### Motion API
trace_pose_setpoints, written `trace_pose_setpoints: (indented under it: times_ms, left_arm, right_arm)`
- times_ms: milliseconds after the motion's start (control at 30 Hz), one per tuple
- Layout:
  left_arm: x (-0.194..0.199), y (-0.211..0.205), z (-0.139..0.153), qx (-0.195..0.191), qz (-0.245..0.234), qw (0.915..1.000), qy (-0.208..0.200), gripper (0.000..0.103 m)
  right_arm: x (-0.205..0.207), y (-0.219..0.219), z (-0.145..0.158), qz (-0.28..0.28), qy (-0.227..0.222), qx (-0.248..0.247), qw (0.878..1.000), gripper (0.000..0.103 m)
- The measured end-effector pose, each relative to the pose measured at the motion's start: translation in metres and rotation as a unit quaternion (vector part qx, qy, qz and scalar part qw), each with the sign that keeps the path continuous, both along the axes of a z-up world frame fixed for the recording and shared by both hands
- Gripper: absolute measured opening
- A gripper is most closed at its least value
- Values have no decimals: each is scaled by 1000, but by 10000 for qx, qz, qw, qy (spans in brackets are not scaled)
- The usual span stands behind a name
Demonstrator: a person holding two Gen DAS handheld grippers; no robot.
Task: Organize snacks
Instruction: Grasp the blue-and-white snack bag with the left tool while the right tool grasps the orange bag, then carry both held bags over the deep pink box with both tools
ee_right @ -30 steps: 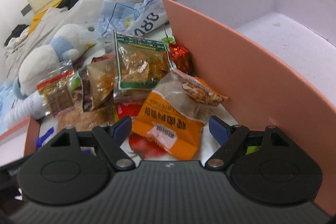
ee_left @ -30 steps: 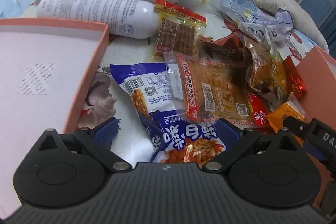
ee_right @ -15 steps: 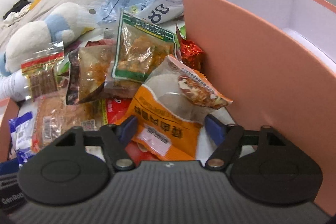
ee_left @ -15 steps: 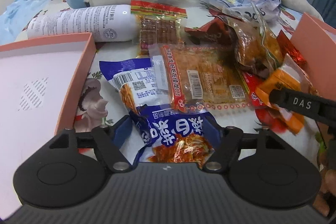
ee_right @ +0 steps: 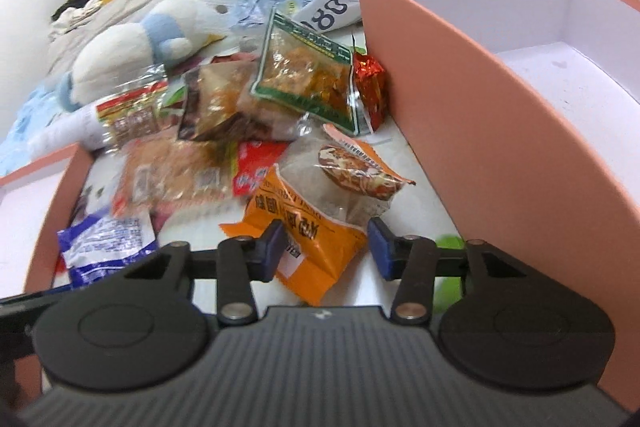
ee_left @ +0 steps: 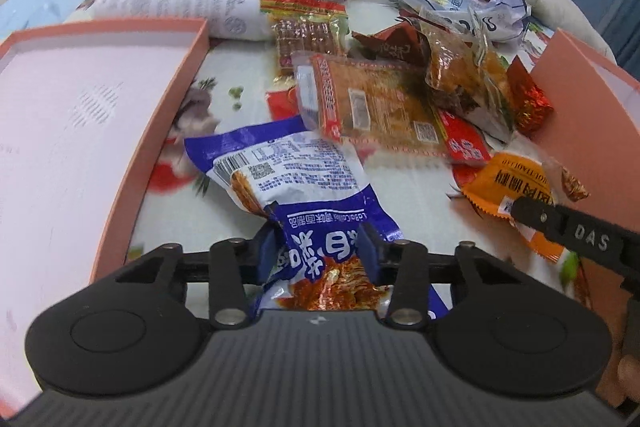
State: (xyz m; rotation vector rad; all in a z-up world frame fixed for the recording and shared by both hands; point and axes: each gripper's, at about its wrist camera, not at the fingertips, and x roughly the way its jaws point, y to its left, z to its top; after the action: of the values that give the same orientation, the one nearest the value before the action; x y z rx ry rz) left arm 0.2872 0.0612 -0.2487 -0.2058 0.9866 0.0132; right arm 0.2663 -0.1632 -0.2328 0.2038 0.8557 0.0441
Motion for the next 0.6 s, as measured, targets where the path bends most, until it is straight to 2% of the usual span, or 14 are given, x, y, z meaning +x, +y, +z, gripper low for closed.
trace_pose_setpoints:
  times_ms: [233, 400, 600]
  left_arm:
    - [-50, -3, 24, -250, 215, 9994, -36, 40]
    - [-86, -10, 41, -347, 144, 9992, -131, 37]
    - [-110, -21, 61, -341, -1, 9990, -279, 32]
  right_arm:
    - [-47, -7, 16, 441, 28, 64, 9990, 42]
    - [-81, -15, 25, 469, -16, 49, 9989, 41]
    - [-109, -25, 45, 430, -243, 75, 9988, 39]
